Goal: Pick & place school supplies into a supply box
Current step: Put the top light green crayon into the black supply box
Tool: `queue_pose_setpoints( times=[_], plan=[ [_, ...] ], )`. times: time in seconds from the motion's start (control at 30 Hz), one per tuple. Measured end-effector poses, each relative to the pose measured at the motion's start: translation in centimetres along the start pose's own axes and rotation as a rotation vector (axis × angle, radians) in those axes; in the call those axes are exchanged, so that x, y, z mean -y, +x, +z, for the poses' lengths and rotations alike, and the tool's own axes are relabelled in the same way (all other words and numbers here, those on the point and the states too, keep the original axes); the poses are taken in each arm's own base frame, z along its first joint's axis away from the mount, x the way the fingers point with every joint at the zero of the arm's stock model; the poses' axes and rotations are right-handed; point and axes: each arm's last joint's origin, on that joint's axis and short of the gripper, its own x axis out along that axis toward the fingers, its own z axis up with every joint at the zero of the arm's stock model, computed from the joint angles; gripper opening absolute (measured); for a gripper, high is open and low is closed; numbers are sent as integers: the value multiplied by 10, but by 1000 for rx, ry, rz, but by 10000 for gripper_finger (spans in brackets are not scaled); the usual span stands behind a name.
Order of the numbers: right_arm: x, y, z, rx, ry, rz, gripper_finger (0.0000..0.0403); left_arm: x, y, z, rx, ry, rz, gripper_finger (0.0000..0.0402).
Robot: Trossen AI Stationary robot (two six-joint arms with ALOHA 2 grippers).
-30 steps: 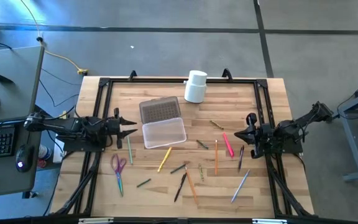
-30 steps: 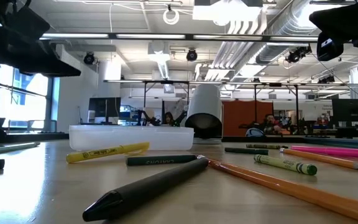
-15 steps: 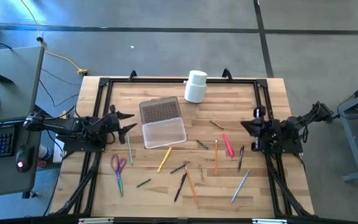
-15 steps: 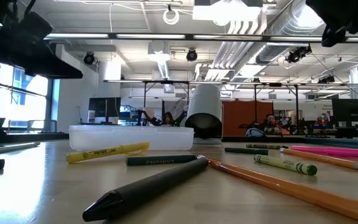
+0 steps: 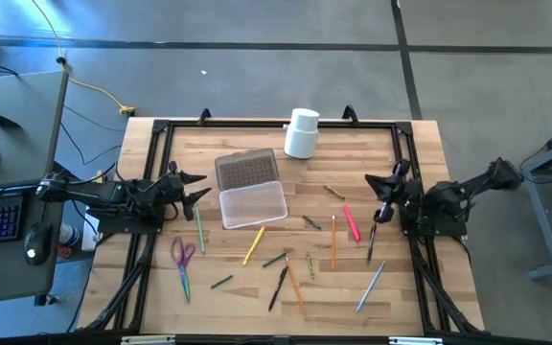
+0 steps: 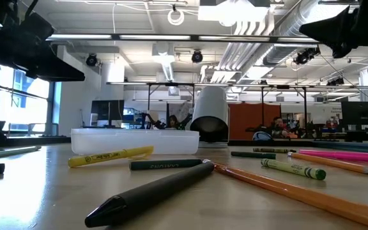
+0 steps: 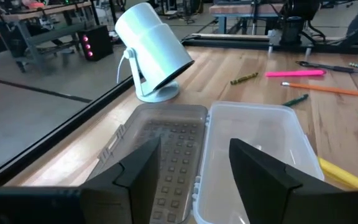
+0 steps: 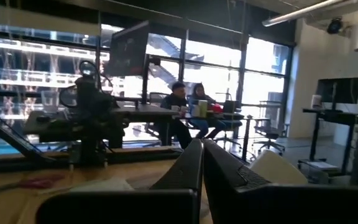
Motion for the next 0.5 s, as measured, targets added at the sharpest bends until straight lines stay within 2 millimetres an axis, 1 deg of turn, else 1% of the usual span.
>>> queue_pose_setpoints(
  times=[0.13, 0.33, 0.43, 0.5],
  plan=[
    [0, 10, -5, 3, 95, 64, 1, 0, 0, 2, 17, 30, 21, 225],
    [6, 27, -27, -135, 174, -48, 1, -1, -1, 12, 107, 52, 54, 225],
    [7, 35, -36, -192, 176, -48, 1, -1, -1, 16, 146, 33, 55, 225],
    [7, 43, -36, -204, 178, -35, 1, -1, -1, 17, 151, 29, 55, 225]
  ],
)
